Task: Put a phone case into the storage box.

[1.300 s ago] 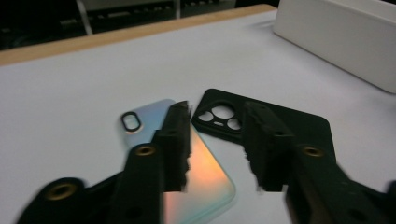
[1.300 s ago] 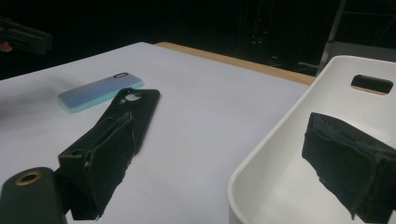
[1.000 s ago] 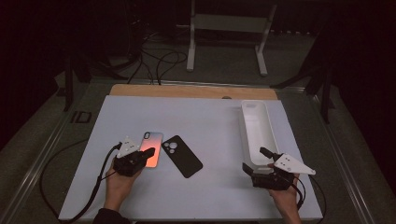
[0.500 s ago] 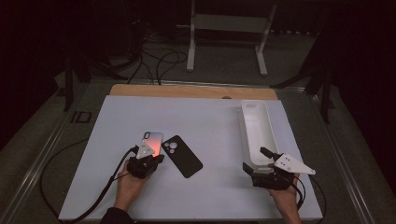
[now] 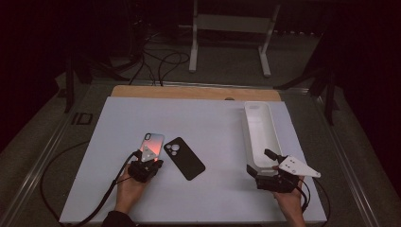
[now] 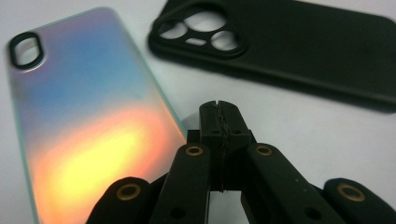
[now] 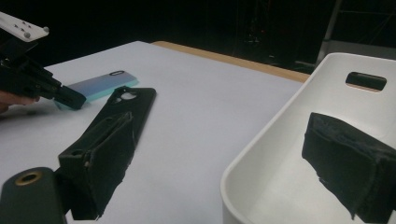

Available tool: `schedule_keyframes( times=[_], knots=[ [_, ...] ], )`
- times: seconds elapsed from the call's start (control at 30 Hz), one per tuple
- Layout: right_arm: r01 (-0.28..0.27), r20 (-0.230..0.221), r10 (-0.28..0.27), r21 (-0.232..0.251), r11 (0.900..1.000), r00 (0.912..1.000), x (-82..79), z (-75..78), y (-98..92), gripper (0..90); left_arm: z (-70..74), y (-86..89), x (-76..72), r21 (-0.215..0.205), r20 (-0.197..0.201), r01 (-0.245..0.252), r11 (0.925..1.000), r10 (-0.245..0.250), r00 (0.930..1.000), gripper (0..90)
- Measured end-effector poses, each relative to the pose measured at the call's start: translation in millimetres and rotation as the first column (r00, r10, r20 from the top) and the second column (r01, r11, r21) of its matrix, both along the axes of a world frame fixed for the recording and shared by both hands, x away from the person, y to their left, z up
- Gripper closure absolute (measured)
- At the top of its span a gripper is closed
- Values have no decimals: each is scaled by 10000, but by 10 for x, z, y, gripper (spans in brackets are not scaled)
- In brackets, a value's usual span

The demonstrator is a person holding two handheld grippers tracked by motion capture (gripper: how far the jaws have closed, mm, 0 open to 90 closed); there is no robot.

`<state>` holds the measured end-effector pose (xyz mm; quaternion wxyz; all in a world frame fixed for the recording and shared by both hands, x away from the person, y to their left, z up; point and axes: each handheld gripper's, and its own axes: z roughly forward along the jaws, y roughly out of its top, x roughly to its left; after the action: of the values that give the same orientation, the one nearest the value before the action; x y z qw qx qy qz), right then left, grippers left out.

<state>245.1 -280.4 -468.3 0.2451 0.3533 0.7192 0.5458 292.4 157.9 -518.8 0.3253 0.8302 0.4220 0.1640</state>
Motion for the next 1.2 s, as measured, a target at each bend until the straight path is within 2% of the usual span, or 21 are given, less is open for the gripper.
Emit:
schedule_keyframes(
  times=[0.07, 0.2, 0.23, 0.27, 0.3, 0.53, 0.63, 0.67, 0.77, 0.8, 0.83, 0.87, 0.9, 0.93, 0.97, 1.0, 1.07, 1.1, 1.13, 1.17, 1.2],
  knots=[
    [8, -8, -8, 20, 10000, 10000, -1, 1, -2, 91, 2, 32, -2, 41, -4, -101, 9999, 101, 9999, 900],
    [13, -5, -12, 36, 10000, 10000, 1, 1, -5, 91, 5, 183, -14, 174, 21, -680, 9975, 680, 9977, 900],
    [15, -8, -15, 42, 10000, 10000, 1, 1, -3, 91, 11, 267, -19, 197, 16, -1025, 9945, 1024, 9947, 900],
    [15, -8, -15, 42, 10000, 10000, 1, 1, -3, 91, 11, 267, -19, 197, 16, -1025, 9945, 1024, 9947, 900],
    [12, 3, -12, 59, 10000, 10000, 0, 3, -1, 91, 10, 342, -22, 75, -42, -1275, 9918, 1275, 9918, 900],
    [-29, 14, 29, 7, 10000, 10000, 3, 4, 9, 91, -6, 329, -34, 85, 19, -1237, 9923, 1237, 9923, 900],
    [12, 67, -12, 35, 10000, 10000, 4, 10, 4, 90, 45, 339, -63, -438, 265, -1125, 9927, 1137, 9932, 900],
    [12, 67, -12, 35, 10000, 10000, 4, 10, 4, 90, 45, 339, -63, -438, 265, -1125, 9927, 1137, 9932, 898],
    [127, 104, -127, 30, 9999, 9999, 5, 14, -13, 91, 172, 399, -125, -1288, 784, -958, 9870, 1065, 9912, 891],
    [143, 105, -143, 36, 9999, 9998, 7, 14, -15, 90, 248, 446, -174, -1730, 1118, -884, 9810, 1087, 9878, 879],
    [131, 102, -131, 69, 9999, 9999, 9, 13, -17, 90, 284, 470, -205, -1939, 1328, -744, 9782, 1013, 9860, 855],
    [131, 102, -131, 69, 9999, 9999, 9, 13, -17, 90, 284, 470, -205, -1939, 1328, -744, 9782, 1013, 9860, 829],
    [113, 66, -113, 60, 9999, 9999, 10, 17, -17, 90, 364, 513, -276, -2033, 1763, -608, 9772, 976, 9795, 802],
    [90, 72, -90, 52, 9999, 9999, 10, 19, -16, 90, 364, 513, -276, -2033, 1763, -608, 9772, 976, 9795, 770],
    [78, 56, -78, 81, 9999, 10000, 12, 21, -13, 90, 450, 565, -357, -2001, 2187, -412, 9789, 856, 9720, 728],
    [78, 56, -78, 81, 9999, 10000, 12, 21, -13, 90, 450, 565, -357, -2001, 2187, -412, 9789, 856, 9720, 698],
    [75, 74, -75, 38, 10000, 9999, 15, 26, -10, 90, 541, 627, -447, -2014, 2551, -218, 9793, 739, 9641, 660],
    [86, 104, -86, 39, 10000, 9999, 15, 29, -9, 90, 616, 685, -546, -1951, 2826, -216, 9805, 774, 9561, 480],
    [86, 104, -86, 39, 10000, 9999, 15, 29, -9, 90, 616, 685, -546, -1951, 2826, -216, 9805, 774, 9561, 423],
    [98, 123, -99, 51, 9999, 9999, 17, 30, -11, 90, 651, 740, -653, -1591, 3160, -446, 9863, 937, 9441, 360],
    [91, 117, -92, 48, 9999, 9999, 18, 30, -10, 90, 653, 771, -700, -1463, 3280, -636, 9872, 1091, 9384, 272]
  ],
)
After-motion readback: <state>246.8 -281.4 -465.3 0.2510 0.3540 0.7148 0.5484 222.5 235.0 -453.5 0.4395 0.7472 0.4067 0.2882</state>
